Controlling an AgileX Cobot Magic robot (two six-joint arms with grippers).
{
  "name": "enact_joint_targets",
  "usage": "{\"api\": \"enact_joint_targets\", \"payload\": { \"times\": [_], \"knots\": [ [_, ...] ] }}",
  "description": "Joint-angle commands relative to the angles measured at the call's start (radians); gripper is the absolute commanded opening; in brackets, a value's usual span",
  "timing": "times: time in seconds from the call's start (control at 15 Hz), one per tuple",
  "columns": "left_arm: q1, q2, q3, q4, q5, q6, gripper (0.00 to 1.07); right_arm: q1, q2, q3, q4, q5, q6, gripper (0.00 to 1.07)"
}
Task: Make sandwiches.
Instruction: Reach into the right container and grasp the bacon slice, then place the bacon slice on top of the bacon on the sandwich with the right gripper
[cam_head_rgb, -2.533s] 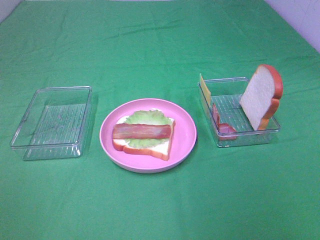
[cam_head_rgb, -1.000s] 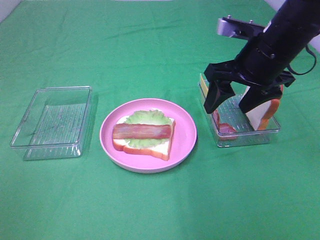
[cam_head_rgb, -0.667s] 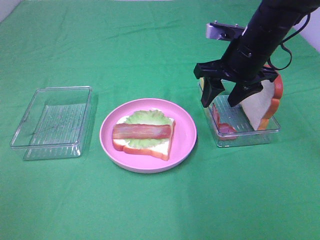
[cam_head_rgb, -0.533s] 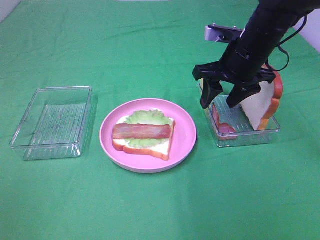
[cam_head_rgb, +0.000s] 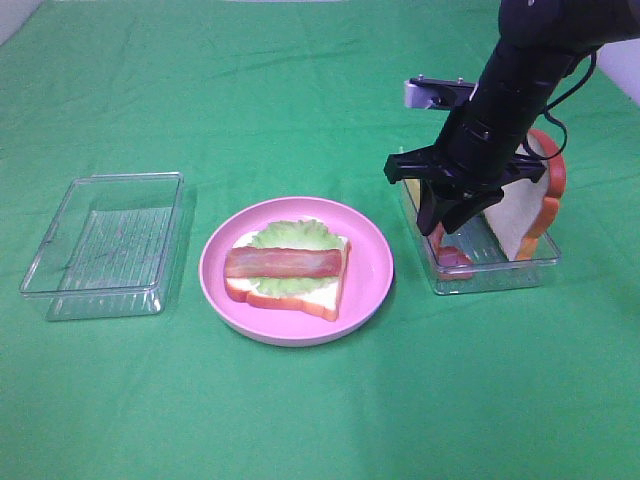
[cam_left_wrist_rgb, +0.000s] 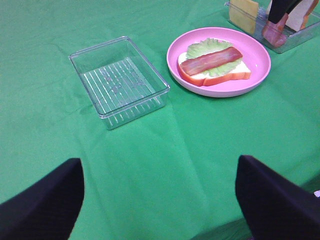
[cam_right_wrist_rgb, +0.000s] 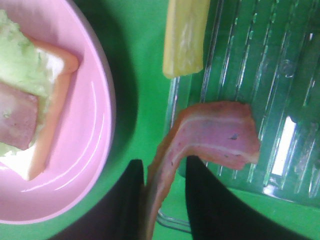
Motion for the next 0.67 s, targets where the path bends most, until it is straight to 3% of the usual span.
{"api": "enact_joint_targets", "payload": {
  "times": [0.07, 0.13, 0.67],
  "knots": [
    [-0.001, -0.019, 0.002, -0.001, -0.012, -0.008, 0.79, 0.001, 0.002, -0.006, -0.007, 0.002, 0.013, 0.19],
    [-0.001, -0.019, 0.002, -0.001, -0.012, -0.008, 0.79, 0.001, 0.001, -0.006, -0.007, 0.004, 0.033, 0.00],
    [-0.001, -0.019, 0.002, -0.001, -0.012, -0.008, 0.79, 0.001, -0.192, -0.013, -0.004, 0.146, 0.033, 0.00]
  ]
}}
